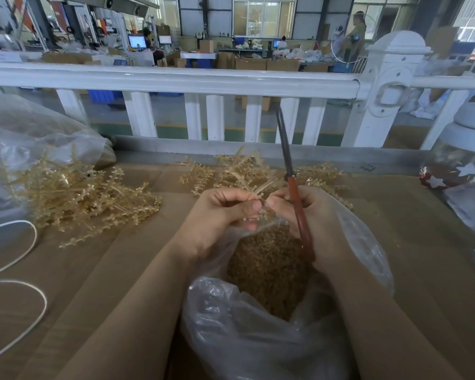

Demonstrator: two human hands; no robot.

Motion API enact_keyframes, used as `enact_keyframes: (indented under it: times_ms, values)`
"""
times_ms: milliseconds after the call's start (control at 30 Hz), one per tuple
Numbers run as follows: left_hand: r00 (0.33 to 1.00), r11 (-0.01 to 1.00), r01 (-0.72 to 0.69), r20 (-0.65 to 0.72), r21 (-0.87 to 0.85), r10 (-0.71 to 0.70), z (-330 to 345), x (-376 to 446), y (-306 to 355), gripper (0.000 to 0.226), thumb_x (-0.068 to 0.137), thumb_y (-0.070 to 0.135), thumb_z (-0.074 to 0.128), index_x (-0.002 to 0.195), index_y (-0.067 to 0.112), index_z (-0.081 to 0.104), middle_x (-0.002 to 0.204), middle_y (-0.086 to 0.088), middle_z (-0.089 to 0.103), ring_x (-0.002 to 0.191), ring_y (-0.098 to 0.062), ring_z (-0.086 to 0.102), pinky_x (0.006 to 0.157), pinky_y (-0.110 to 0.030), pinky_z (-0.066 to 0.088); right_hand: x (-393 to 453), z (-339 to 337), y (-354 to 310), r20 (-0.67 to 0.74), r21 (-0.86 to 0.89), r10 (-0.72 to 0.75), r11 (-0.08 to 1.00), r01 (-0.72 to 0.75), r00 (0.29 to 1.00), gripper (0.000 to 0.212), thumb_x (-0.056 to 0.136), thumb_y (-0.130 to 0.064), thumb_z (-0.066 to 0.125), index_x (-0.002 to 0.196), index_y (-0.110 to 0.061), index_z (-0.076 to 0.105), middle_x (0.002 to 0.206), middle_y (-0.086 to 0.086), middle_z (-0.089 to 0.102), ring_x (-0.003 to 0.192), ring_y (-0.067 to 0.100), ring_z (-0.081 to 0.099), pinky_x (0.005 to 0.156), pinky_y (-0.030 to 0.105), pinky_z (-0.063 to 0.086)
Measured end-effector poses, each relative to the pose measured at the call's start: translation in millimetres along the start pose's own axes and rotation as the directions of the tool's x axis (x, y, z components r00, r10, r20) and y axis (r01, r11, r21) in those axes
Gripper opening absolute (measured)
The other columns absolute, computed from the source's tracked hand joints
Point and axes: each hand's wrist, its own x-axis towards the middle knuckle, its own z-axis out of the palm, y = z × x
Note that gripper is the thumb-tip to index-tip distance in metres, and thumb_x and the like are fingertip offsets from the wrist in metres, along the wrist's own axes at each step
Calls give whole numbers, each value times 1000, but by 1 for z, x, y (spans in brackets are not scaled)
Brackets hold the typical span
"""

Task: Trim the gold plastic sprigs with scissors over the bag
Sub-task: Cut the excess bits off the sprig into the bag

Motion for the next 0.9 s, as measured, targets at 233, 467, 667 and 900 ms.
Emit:
enact_keyframes:
  times_ms: [233,467,667,900]
  values:
    - [996,996,-86,18,30,86,1,1,0,14,78,-10,67,92,-8,68,66,-1,72,44,0,55,47,-9,44,1,2,4,-25,-4,32,999,-32,999,9,89,-6,72,98,-5,70,54,-14,62,45,-3,56,45,8,41]
    - [998,981,-54,31,185,49,-8,4,-1,17,74,-6,77,85,6,78,81,-6,75,74,-11,69,72,-18,54,3,1,3,-43,99,61,994,-56,997,9,90,-6,70,99,-6,67,46,-15,55,41,-3,52,43,7,39]
    - [998,991,-63,39,120,59,-6,5,-1,11,70,11,83,81,13,79,86,-7,77,82,-14,73,78,-19,54,3,1,6,-39,81,7,997,-4,999,9,88,-7,73,94,-10,67,53,-15,59,47,-3,54,51,9,42]
    - [995,993,-99,-4,68,99,1,2,0,9,69,1,79,78,3,76,74,-6,75,68,-8,71,64,-13,52,4,2,9,-41,2,-44,999,44,998,22,84,-19,77,99,-6,71,69,-10,68,64,1,63,66,17,50]
